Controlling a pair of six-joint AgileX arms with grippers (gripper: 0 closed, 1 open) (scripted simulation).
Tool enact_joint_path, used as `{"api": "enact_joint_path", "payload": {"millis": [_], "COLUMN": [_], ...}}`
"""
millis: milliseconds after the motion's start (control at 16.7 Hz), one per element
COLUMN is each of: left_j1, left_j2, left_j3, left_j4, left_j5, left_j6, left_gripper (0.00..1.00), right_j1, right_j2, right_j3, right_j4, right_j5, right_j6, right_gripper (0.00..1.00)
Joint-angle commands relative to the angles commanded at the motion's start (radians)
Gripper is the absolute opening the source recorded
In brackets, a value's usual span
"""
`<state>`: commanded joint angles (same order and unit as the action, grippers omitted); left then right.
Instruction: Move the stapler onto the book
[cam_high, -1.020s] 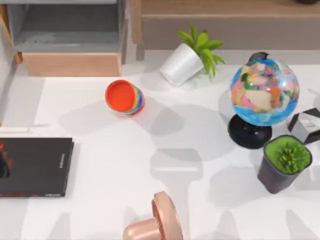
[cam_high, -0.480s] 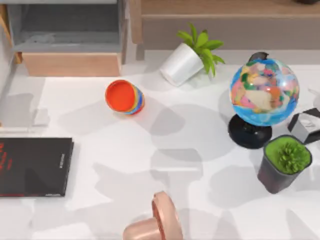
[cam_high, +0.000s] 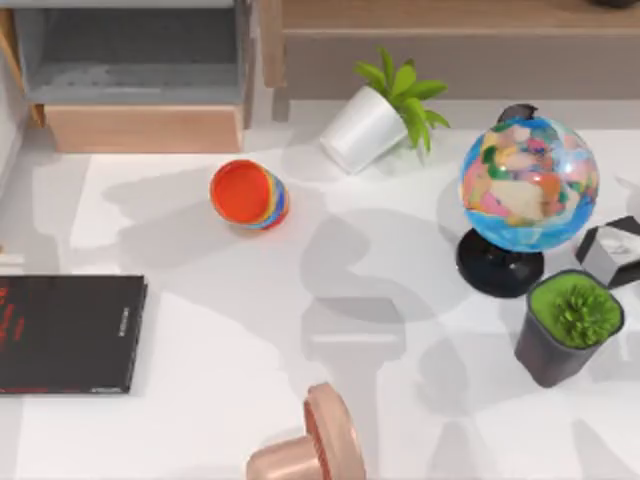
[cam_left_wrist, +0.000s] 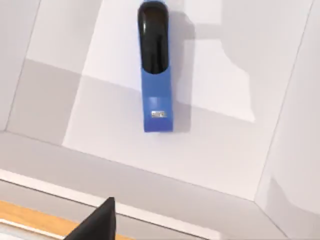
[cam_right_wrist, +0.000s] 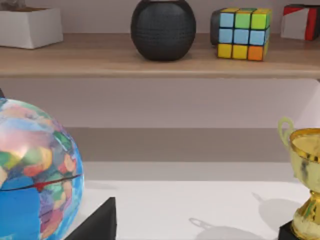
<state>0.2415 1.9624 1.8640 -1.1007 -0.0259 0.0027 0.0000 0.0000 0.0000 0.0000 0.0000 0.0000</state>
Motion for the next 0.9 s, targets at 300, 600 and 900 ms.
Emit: {"api": "enact_joint_path", "payload": {"millis": [300, 600, 900], "left_j1": [0.032, 0.068, 0.075], "left_j2": [0.371, 0.621, 0.687], "left_j3": [0.438, 0.704, 0.761], "left_j4": [-0.184, -0.310, -0.345], "left_j5": [0.014, 0.028, 0.034], "left_j6": [0.014, 0.016, 0.012], "left_gripper": [1.00, 1.00, 1.00], "right_j1": [0.000, 0.000, 0.000], "right_j2": [0.000, 0.000, 0.000], "right_j3": [0.000, 0.000, 0.000], "right_j4": [0.000, 0.000, 0.000], "right_j5": [0.000, 0.000, 0.000], "right_j6": [0.000, 0.000, 0.000], "right_gripper": [1.00, 1.00, 1.00]}}
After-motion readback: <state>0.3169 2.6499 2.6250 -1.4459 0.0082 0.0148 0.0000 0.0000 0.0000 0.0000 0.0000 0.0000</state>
